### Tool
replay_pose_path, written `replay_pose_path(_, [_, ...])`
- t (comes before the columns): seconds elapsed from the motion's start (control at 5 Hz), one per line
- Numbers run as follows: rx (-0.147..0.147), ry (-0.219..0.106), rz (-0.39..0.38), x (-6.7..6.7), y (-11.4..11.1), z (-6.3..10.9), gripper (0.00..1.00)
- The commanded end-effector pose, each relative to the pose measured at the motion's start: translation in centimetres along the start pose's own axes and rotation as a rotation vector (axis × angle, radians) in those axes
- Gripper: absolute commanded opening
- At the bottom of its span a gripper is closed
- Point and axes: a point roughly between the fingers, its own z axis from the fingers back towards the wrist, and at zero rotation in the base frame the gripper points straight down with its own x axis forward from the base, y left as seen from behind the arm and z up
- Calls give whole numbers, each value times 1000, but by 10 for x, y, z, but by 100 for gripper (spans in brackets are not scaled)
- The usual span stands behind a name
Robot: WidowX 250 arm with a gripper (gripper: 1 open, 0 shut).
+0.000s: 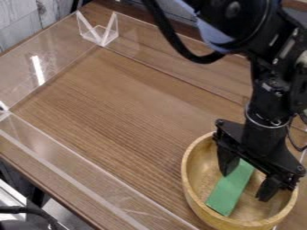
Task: Remove the green block from inside the brown bowl and put it on the table
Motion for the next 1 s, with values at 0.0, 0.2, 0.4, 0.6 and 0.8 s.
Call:
replay_pose_path(0.0, [-9,-26,5,2,2,-3,100])
replay_pose_path(0.2, [-6,-27,3,2,3,-12,100])
replay_pose_path(0.4, [-4,-28,5,3,4,-20,100])
replay_pose_path(0.6, [-2,-30,9,3,5,-23,0])
replay_pose_path(0.8, [-3,-20,11,1,4,-19,0])
